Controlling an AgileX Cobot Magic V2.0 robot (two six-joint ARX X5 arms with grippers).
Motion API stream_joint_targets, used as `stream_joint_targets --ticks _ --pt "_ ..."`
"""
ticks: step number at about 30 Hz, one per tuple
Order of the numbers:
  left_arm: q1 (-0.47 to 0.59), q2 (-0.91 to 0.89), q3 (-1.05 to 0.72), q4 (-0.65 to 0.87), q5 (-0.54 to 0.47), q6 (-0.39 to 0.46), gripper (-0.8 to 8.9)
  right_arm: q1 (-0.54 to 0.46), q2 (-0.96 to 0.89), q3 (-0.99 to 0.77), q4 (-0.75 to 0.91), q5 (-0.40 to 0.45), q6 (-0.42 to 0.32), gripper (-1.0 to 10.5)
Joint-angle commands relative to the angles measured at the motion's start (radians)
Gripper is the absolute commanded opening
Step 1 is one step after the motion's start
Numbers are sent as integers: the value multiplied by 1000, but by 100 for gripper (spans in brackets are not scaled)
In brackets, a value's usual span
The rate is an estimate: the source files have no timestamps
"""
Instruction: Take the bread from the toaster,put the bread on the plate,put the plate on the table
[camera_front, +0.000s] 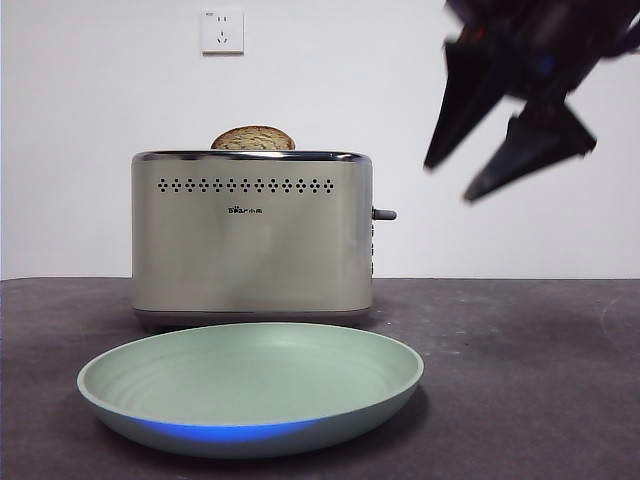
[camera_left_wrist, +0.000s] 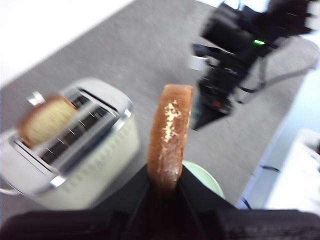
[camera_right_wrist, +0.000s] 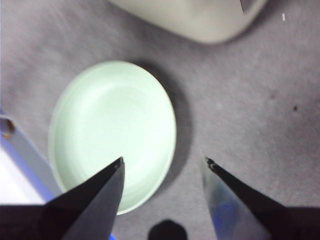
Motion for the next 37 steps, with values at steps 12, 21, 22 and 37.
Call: stream_joint_targets --ticks 12,21,22,37 --pt "-15 -413 -659 272 -101 -243 -7 83 248 3 18 16 -36 256" --pt "-15 -555 -737 250 -131 -306 -7 154 324 3 89 21 -31 252" --pt "-15 -564 -736 249 -131 -314 -7 159 328 3 95 22 -27 252" --pt "-14 -546 -736 423 31 -357 -8 166 181 3 93 100 29 -13"
